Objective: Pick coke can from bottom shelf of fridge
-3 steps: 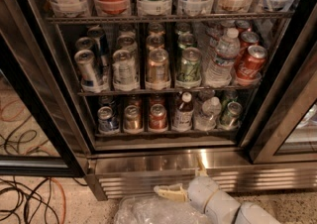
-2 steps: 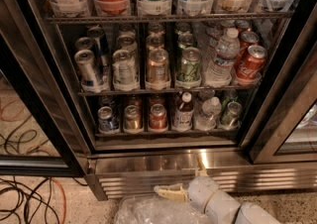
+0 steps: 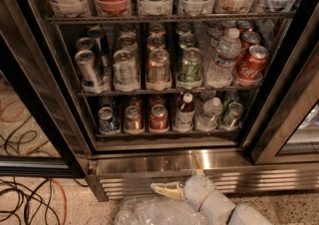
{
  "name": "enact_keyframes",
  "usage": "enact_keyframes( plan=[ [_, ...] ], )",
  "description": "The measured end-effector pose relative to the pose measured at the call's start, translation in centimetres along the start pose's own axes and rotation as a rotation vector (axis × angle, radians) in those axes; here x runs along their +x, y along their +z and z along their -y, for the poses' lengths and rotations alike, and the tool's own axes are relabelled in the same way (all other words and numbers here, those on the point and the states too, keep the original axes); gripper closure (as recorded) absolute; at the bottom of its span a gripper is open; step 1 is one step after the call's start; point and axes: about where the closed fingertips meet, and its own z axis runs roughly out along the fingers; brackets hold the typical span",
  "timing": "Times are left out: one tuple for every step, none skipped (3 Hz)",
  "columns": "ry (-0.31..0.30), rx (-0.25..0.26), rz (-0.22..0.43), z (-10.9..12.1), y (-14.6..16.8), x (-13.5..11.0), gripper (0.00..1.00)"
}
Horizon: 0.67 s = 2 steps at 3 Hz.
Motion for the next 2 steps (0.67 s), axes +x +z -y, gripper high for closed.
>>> enact_keyframes(
  plan=[
    [-0.015,0.032,0.062,-0.5,1.2,-0.6,0.0],
    [-0.016,0.055,0.121,-1.5,2.5,-1.1,0.0]
  ],
)
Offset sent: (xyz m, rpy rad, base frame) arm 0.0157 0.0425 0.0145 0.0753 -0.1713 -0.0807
